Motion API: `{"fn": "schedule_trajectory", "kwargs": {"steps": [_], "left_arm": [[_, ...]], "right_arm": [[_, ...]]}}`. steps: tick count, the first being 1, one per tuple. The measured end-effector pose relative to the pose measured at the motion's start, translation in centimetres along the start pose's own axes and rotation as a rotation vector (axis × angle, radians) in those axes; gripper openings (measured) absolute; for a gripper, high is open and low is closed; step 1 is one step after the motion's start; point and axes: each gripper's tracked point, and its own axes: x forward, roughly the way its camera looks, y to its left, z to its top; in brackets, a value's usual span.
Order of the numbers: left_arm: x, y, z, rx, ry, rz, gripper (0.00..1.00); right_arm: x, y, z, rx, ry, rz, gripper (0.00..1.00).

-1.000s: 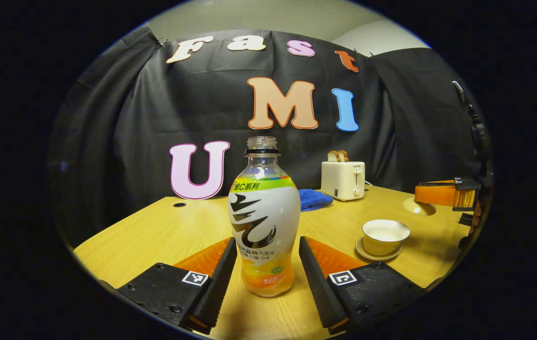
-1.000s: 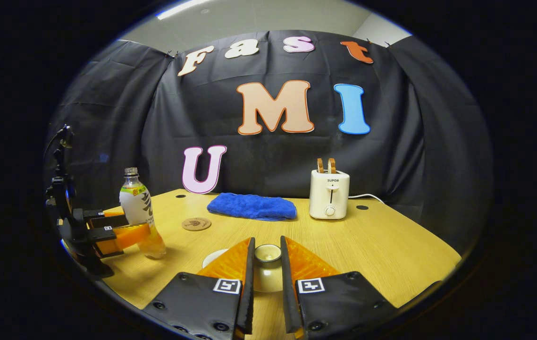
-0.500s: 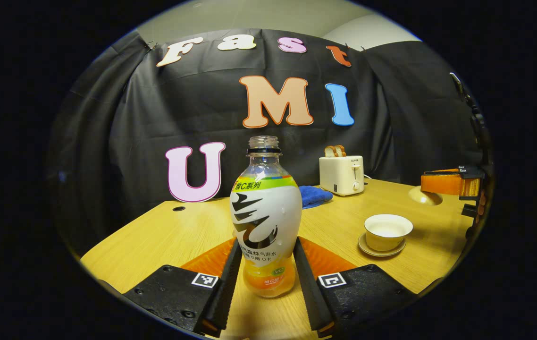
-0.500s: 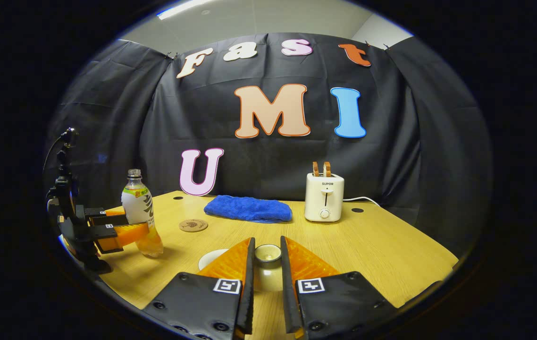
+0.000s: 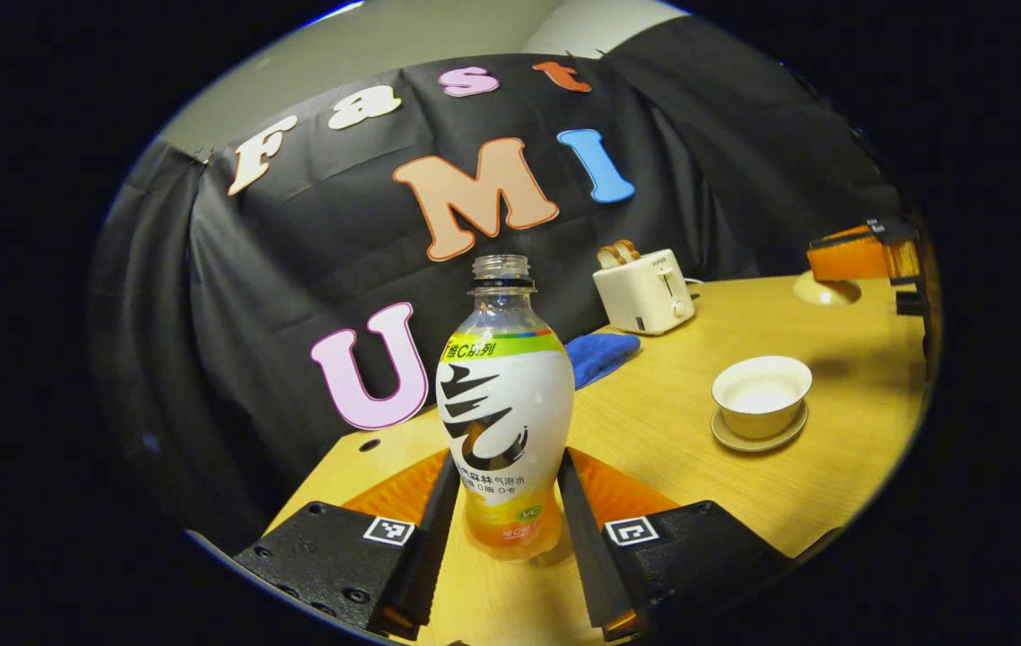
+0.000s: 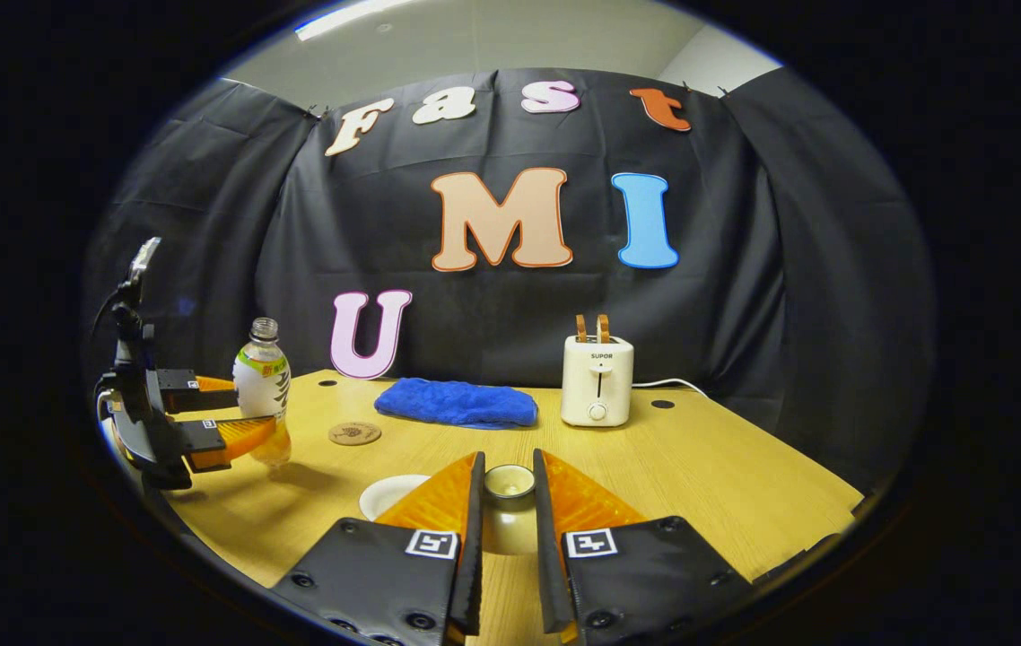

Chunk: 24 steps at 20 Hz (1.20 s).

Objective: Open the teacup lid with one hand, grasp the water bottle and pour water into the teacup with the other hand; after pouring, place the water bottle on the coaster and then close the teacup lid.

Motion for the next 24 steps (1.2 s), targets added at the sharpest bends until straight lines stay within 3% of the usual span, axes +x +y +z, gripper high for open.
{"fn": "schedule_trajectory", "kwargs": {"steps": [6,15,24], "left_arm": [[1.4,-1.5,-1.4,0.280,0.073,-0.018,0.62],[2.3,-5.2,-1.3,0.572,0.084,-0.077,0.60],[2.6,-6.1,-1.6,0.816,0.109,-0.110,0.60]], "right_arm": [[-0.6,-1.3,-0.1,0.002,-0.007,-0.018,0.29],[-1.7,-4.2,-0.8,0.001,-0.003,-0.063,0.30],[-1.8,-4.7,-0.7,0.036,-0.014,-0.054,0.29]]}}
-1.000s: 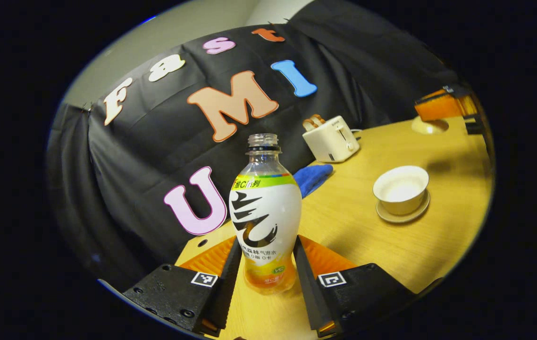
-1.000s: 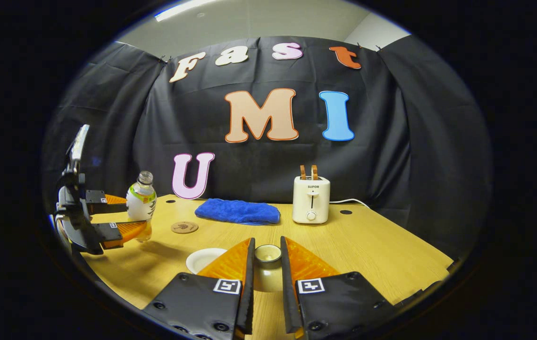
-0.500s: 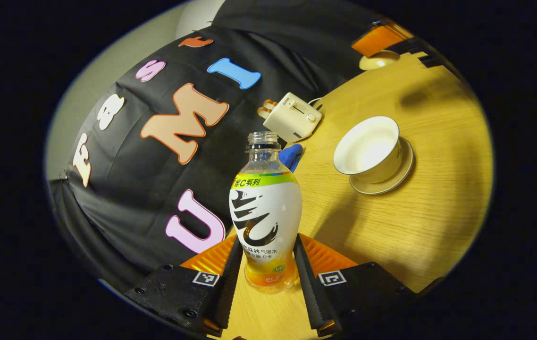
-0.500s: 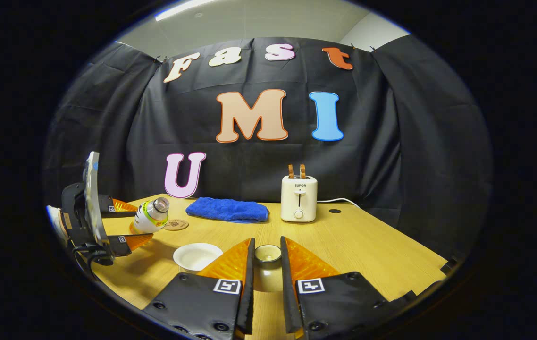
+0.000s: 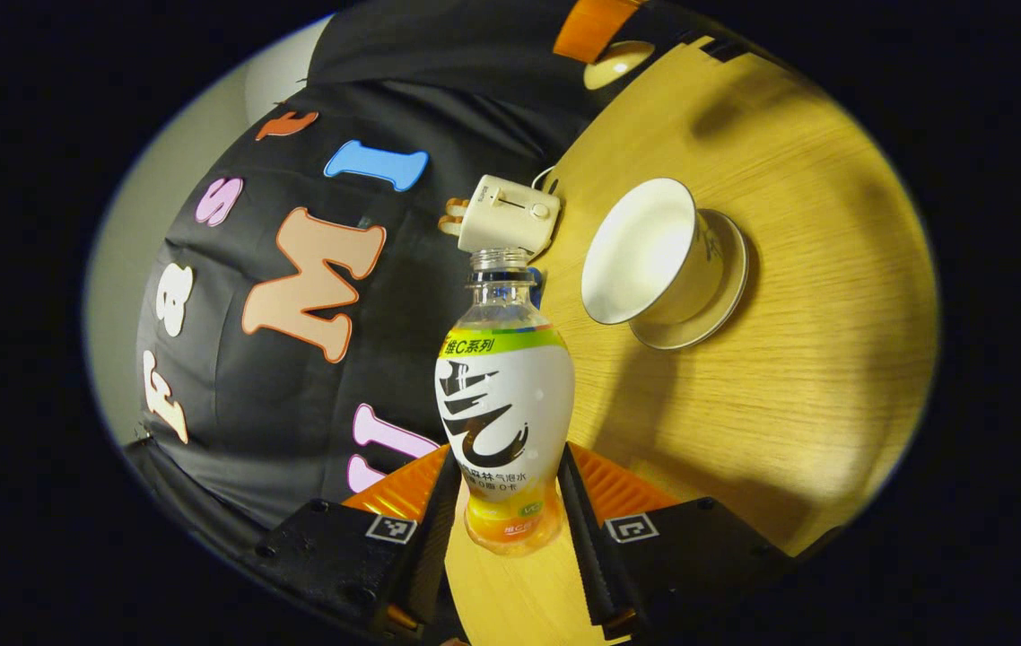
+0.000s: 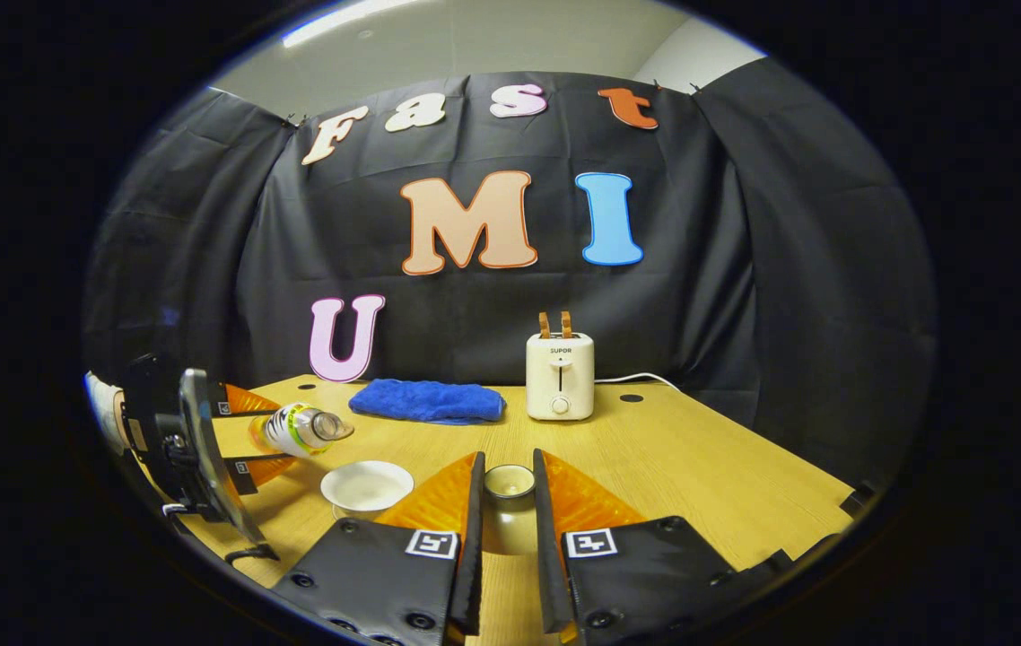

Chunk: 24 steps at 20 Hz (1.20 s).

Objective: Open the teacup lid with one hand, grasp the water bottle and pour water into the teacup with the other hand; after pouring, place the water bottle on the coaster and then close the teacup lid.

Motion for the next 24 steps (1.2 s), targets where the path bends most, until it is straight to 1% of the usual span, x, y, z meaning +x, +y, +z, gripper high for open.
{"fn": "schedule_trajectory", "kwargs": {"steps": [2,3,4,6,11,15,16,17,20,21,22,23,24], "left_arm": [[0.5,0.2,0.0,0.046,0.006,-0.007,0.61],[0.7,0.1,-0.3,0.070,0.017,-0.017,0.61],[0.8,0.1,-0.5,0.087,0.023,-0.019,0.61],[0.4,0.4,-0.9,0.154,0.038,-0.016,0.61],[0.5,0.9,-0.9,0.268,0.046,-0.001,0.61],[0.5,1.1,-0.7,0.333,0.053,-0.025,0.61],[0.8,1.3,-0.6,0.363,0.056,-0.029,0.60],[1.0,1.3,-0.4,0.385,0.056,-0.024,0.62],[1.6,1.2,0.1,0.408,0.064,-0.021,0.61],[1.5,1.5,0.1,0.409,0.067,-0.023,0.60],[1.2,1.5,0.1,0.417,0.057,-0.023,0.56],[0.9,1.4,0.3,0.414,0.064,-0.021,0.55],[0.9,1.3,0.4,0.414,0.063,-0.025,0.53]], "right_arm": [[-0.1,0.0,0.0,-0.004,-0.004,-0.001,0.29],[-0.1,-0.1,-0.1,-0.010,-0.005,-0.004,0.31],[-0.2,-0.3,-0.2,-0.014,-0.005,-0.008,0.29],[-0.2,-0.2,-0.4,-0.010,-0.004,-0.005,0.29],[-0.3,-0.1,-0.5,-0.007,0.001,0.004,0.30],[-0.3,0.0,-0.7,-0.017,0.006,0.008,0.30],[-0.3,0.1,-0.8,-0.019,0.007,0.011,0.29],[-0.3,0.2,-0.7,-0.021,0.008,0.013,0.30],[-0.4,0.3,-0.8,-0.020,0.010,0.017,0.29],[-0.3,0.2,-0.7,-0.019,0.009,0.016,0.29],[-0.3,0.2,-0.6,-0.018,0.007,0.018,0.30],[-0.3,0.3,-0.6,-0.017,0.006,0.018,0.29],[-0.4,0.3,-0.6,-0.018,0.005,0.018,0.28]]}}
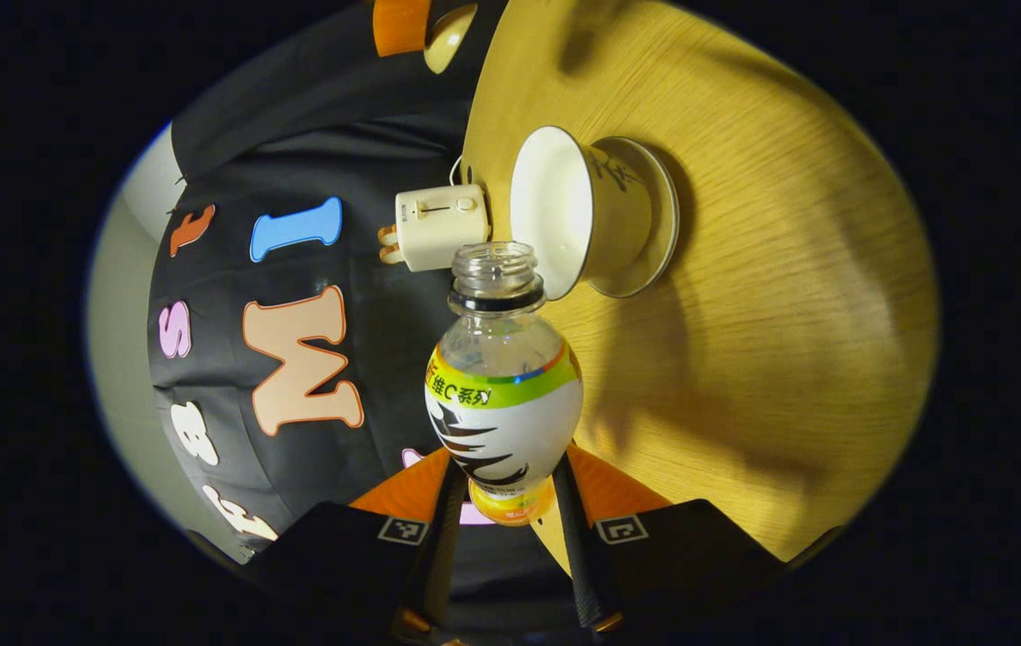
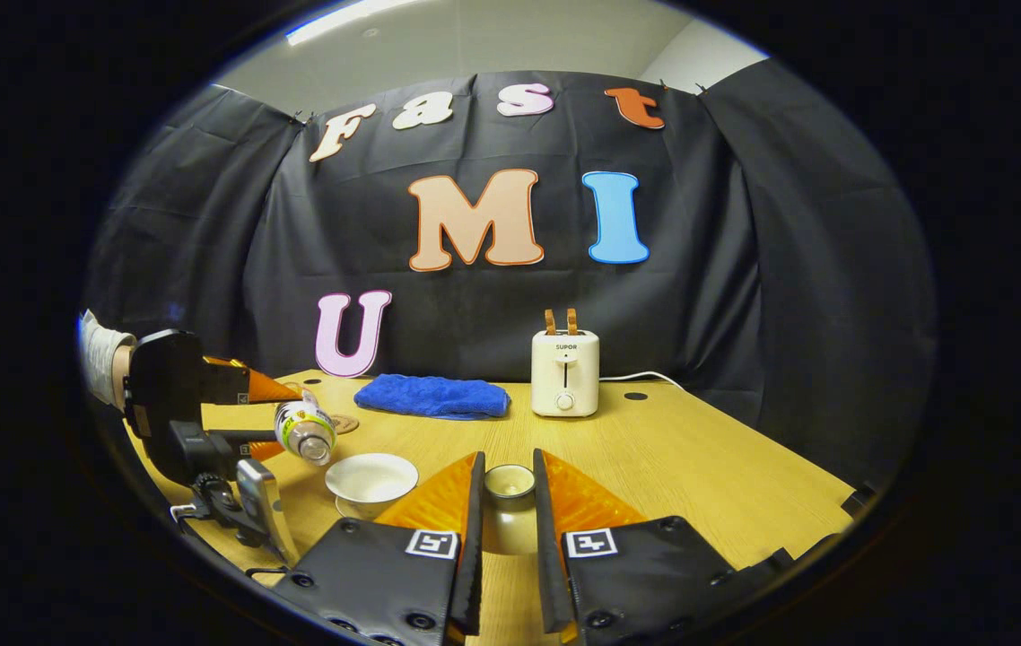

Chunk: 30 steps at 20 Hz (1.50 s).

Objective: Open the teacup lid with one hand, grasp the water bottle and pour water into the teacup with the other hand; after pouring, place the water bottle on the coaster and then close the teacup lid.

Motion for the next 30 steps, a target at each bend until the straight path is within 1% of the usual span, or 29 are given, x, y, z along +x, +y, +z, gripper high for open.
{"fn": "schedule_trajectory", "kwargs": {"steps": [4,5,10,12,13,18,26,30], "left_arm": [[0.7,0.6,0.0,0.059,0.026,0.003,0.52],[0.8,0.9,0.0,0.072,0.031,0.008,0.52],[0.8,1.7,0.2,0.132,0.065,0.002,0.52],[0.8,1.9,0.3,0.161,0.078,-0.006,0.52],[1.0,2.1,0.4,0.179,0.082,-0.007,0.52],[0.6,2.7,0.8,0.241,0.092,-0.011,0.52],[0.4,3.3,-0.3,0.320,0.163,-0.038,0.53],[0.4,4.1,-0.6,0.371,0.185,-0.033,0.52]], "right_arm": [[0.0,-0.2,0.0,0.003,-0.001,-0.003,0.30],[0.0,-0.3,0.0,0.003,-0.002,-0.004,0.29],[0.0,-0.3,0.2,0.002,-0.003,-0.004,0.28],[-0.1,-0.2,0.2,0.002,-0.004,-0.003,0.31],[-0.1,-0.2,0.2,0.003,-0.004,-0.002,0.29],[-0.2,-0.3,0.3,0.002,-0.005,-0.002,0.29],[-0.2,0.3,0.2,0.001,-0.002,0.017,0.29],[-0.3,0.3,0.3,0.004,-0.006,0.019,0.29]]}}
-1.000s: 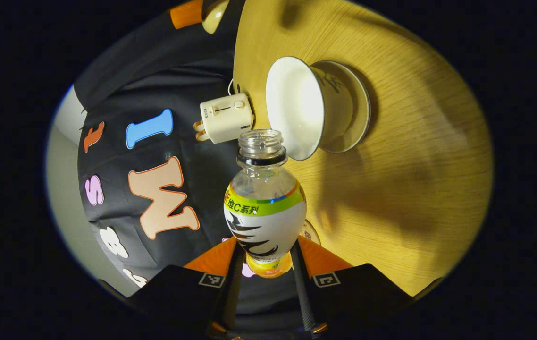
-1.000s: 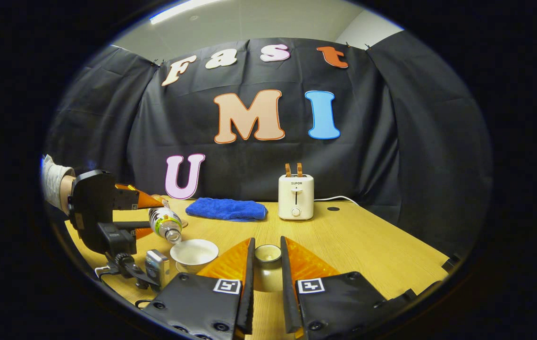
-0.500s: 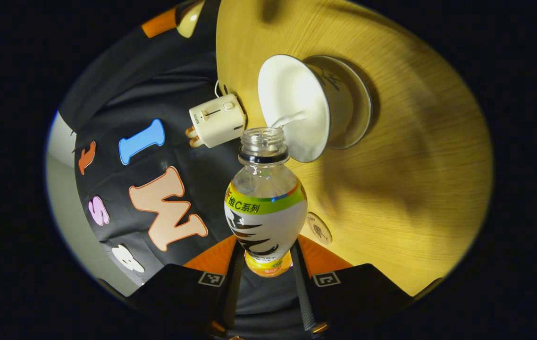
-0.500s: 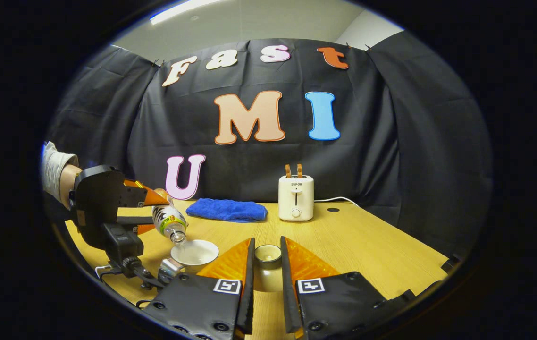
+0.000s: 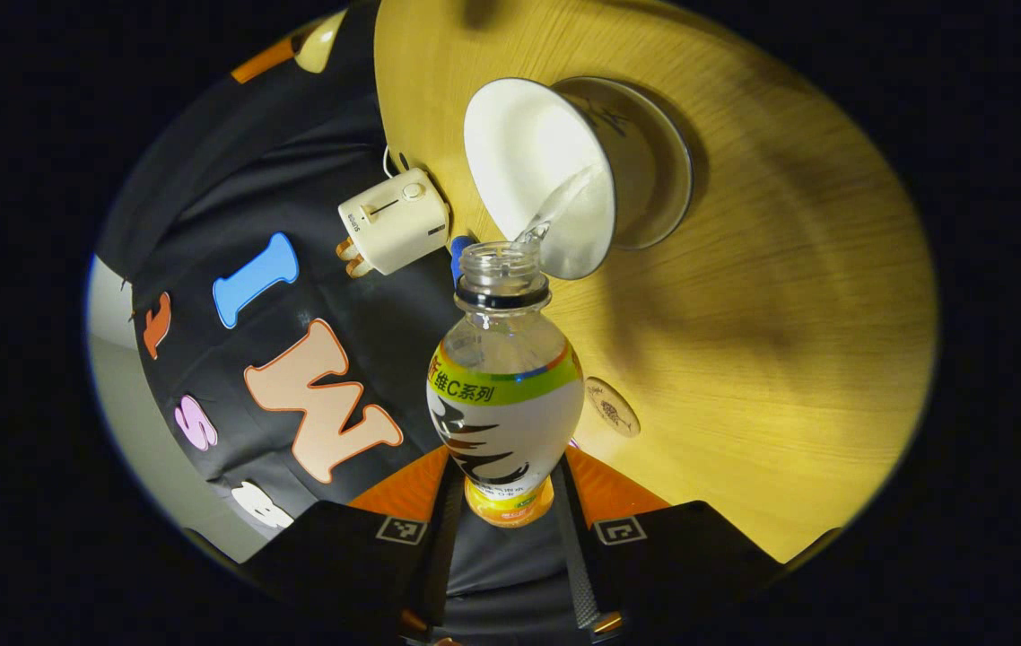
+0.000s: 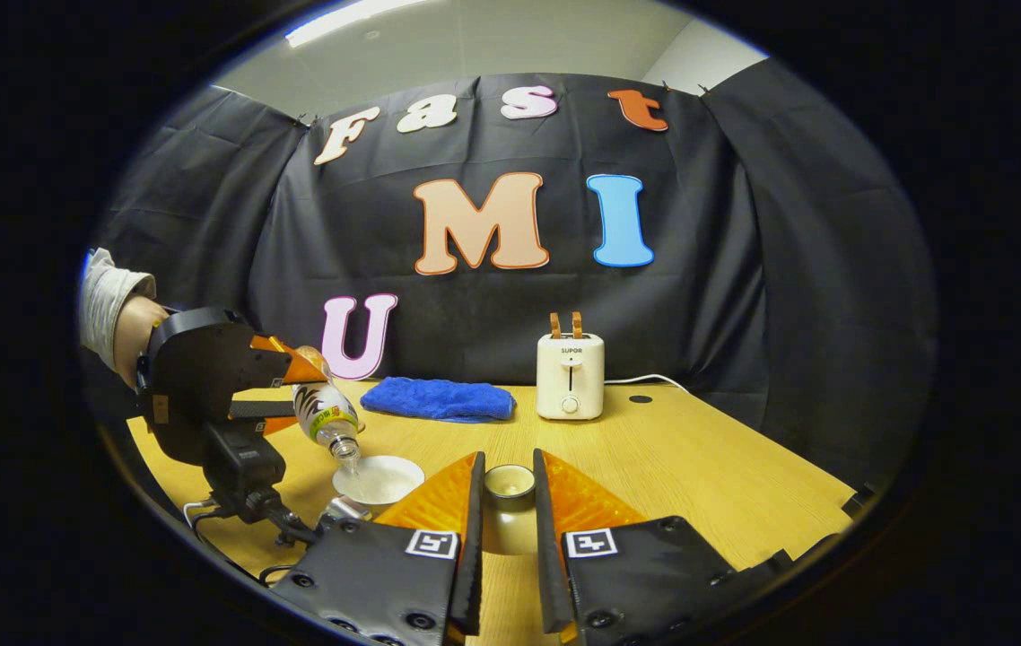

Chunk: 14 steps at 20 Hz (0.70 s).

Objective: Open the teacup lid with one hand, grasp the water bottle and pour water into the teacup with the other hand; after pouring, place the water bottle on the coaster and then close the teacup lid.

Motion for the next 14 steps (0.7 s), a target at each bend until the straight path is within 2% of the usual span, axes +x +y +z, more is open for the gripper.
{"fn": "schedule_trajectory", "kwargs": {"steps": [14], "left_arm": [[-0.4,3.5,-0.4,0.152,0.054,0.071,0.52]], "right_arm": [[0.0,0.3,0.3,0.001,-0.009,0.004,0.30]]}}
